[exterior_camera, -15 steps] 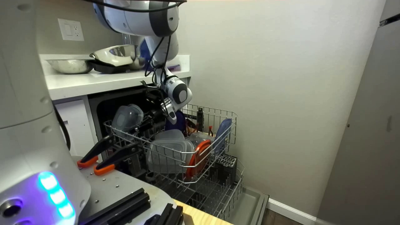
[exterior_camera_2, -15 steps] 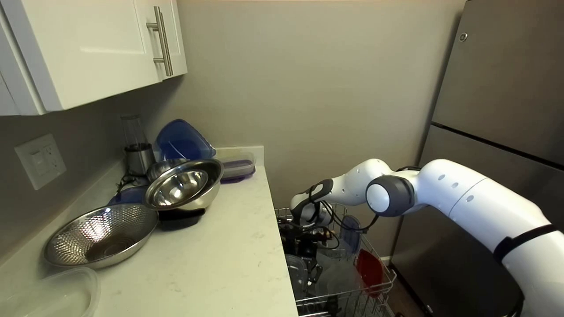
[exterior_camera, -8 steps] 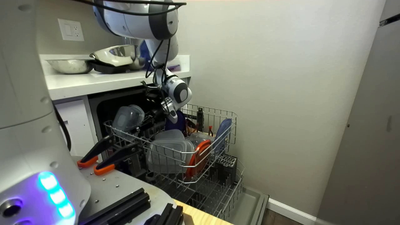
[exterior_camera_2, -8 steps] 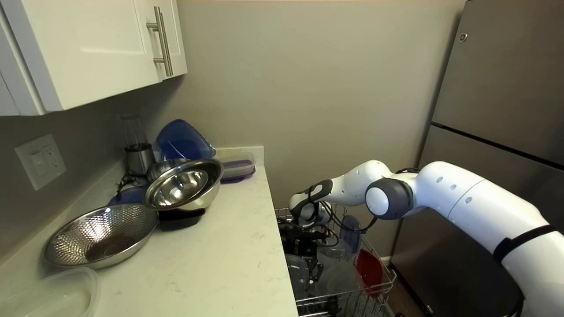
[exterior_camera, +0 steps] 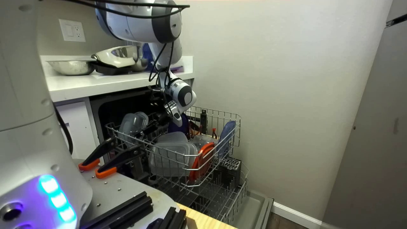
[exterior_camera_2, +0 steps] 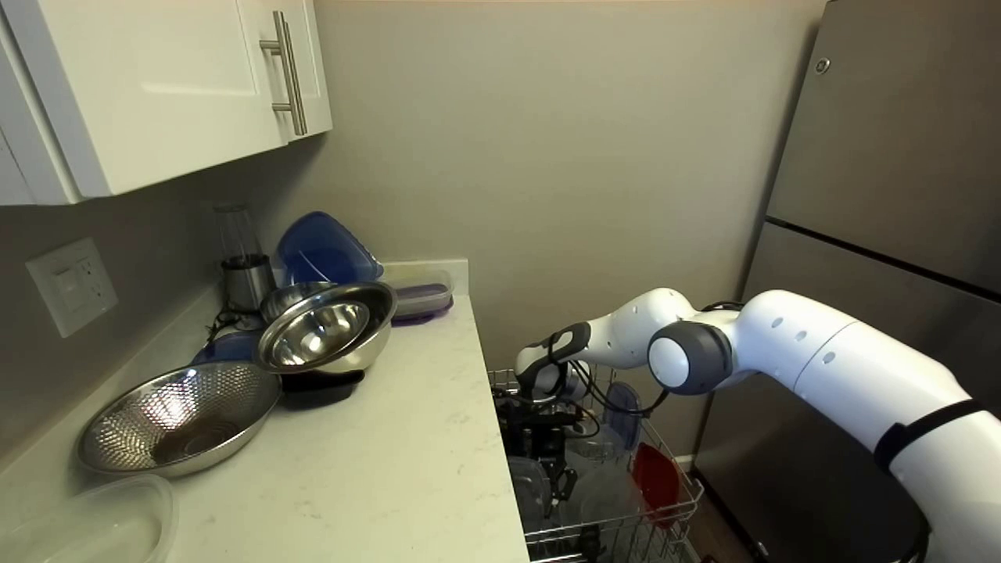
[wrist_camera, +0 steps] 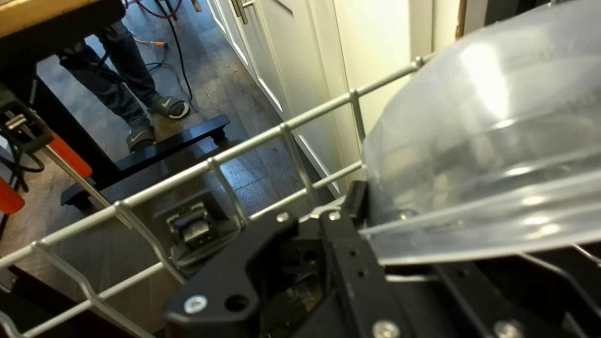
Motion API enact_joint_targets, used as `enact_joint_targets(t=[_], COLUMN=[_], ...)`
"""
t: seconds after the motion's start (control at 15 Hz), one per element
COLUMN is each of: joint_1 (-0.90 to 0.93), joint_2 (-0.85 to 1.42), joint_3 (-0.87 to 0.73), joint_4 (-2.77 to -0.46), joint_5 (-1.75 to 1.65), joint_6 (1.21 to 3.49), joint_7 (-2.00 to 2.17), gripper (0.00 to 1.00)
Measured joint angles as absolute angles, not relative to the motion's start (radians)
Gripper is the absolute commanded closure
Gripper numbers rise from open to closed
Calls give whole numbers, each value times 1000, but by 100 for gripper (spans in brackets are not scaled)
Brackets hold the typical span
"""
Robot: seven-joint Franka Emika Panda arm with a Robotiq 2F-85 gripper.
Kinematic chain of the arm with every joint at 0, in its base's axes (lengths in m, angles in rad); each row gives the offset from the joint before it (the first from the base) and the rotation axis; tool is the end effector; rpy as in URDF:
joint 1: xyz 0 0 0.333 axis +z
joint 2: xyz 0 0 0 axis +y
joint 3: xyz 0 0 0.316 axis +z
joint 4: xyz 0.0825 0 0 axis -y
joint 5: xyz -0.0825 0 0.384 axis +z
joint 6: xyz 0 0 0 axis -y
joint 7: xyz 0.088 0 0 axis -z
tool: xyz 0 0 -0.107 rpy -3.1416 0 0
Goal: Remove the clear bowl from the countertop and put it in the dishwasher
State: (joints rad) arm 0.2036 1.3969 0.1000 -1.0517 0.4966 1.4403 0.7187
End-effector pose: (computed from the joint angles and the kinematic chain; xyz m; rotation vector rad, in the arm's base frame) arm 0.5667 0.2238 -0.0508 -2.4532 0.8352 1.6767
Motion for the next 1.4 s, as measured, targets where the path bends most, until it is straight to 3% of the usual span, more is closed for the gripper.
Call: enact_joint_targets(t=[0.6, 0.67, 0.73, 1.4], joint_1=[208, 209, 210, 218], joint_2=[1431, 1436, 1442, 1470], joint_3=[97, 97, 97, 98], joint_4=[-1014, -1007, -999, -960], joint_5=[494, 493, 492, 476], joint_6=[1449, 1449, 1449, 1449], joint_7=[805, 810, 813, 854], gripper=[97, 88, 68, 5])
